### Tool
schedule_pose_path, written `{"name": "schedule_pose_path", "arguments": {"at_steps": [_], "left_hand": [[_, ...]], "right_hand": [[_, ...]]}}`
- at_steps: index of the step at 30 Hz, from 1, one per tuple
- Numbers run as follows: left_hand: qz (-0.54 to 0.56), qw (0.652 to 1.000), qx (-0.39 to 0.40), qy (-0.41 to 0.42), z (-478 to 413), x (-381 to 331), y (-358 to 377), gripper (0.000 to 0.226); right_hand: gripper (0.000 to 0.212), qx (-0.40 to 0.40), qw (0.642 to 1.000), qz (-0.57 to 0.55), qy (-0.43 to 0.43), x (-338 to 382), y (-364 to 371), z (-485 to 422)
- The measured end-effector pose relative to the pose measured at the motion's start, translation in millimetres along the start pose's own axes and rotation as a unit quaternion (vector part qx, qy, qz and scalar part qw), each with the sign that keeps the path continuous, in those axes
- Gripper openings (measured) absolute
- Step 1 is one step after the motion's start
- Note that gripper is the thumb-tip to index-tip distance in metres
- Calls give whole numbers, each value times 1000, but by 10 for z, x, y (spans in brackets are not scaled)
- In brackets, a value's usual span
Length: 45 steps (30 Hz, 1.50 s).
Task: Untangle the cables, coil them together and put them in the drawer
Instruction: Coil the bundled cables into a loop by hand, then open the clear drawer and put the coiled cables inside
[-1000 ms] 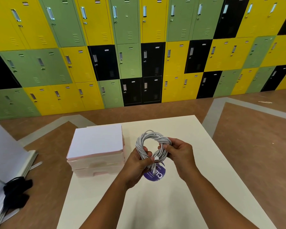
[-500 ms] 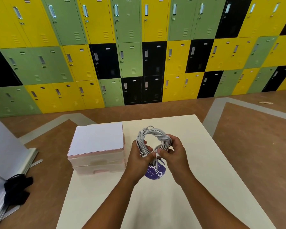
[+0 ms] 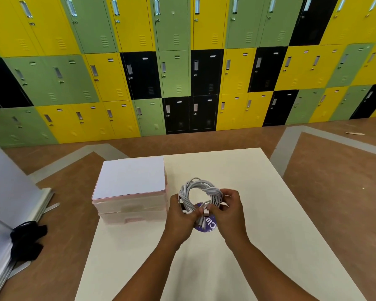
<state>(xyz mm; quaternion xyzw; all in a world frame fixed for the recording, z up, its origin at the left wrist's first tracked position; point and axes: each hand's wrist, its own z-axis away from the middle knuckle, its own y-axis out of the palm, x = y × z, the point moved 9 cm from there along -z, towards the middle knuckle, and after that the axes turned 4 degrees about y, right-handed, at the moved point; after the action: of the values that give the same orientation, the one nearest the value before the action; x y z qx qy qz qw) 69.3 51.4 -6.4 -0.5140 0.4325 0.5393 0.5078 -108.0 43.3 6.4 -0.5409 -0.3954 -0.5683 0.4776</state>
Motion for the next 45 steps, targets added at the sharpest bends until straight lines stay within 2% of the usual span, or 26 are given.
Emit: {"name": "schedule_pose_path", "arguments": {"at_steps": [4, 9, 11, 15, 20, 26, 29, 32, 35, 39, 42, 45], "left_hand": [[-20, 999, 10, -40, 78, 292, -36, 39], [-81, 993, 5, -85, 91, 750, -126, 53], [-104, 990, 8, -94, 104, 878, -128, 55], [-151, 985, 17, -80, 66, 940, -122, 40], [-176, 980, 33, -89, -29, 1114, -94, 48], [-210, 971, 8, -110, 7, 1288, -111, 49], [-243, 962, -9, -123, -18, 1494, -210, 63], [-259, 960, -16, -108, 14, 1382, -221, 68], [-253, 962, -45, -96, 62, 1288, -255, 91], [-300, 949, -32, -95, 91, 1277, -229, 60], [-343, 934, -22, -95, 92, 1272, -207, 63], [-338, 935, -17, -103, 102, 1283, -201, 61]], "right_hand": [[38, 1, 999, 14, 39, -338, 23, -15], [14, 10, 993, -46, 112, -747, 44, 13], [13, 11, 987, -68, 145, -891, 48, 49], [16, 13, 973, -106, 205, -1127, 72, 30], [14, 10, 958, -147, 247, -1296, 83, -9], [10, -22, 965, -82, 249, -1506, 27, -44], [7, -20, 972, -39, 232, -1547, 0, -72], [10, -18, 979, 64, 191, -1522, -25, -136], [11, -9, 979, 102, 175, -1489, -41, -169], [9, -12, 975, 158, 159, -1472, -89, -207], [9, -18, 968, 201, 150, -1422, -80, -213], [11, 0, 967, 200, 157, -1444, -46, -217]]}}
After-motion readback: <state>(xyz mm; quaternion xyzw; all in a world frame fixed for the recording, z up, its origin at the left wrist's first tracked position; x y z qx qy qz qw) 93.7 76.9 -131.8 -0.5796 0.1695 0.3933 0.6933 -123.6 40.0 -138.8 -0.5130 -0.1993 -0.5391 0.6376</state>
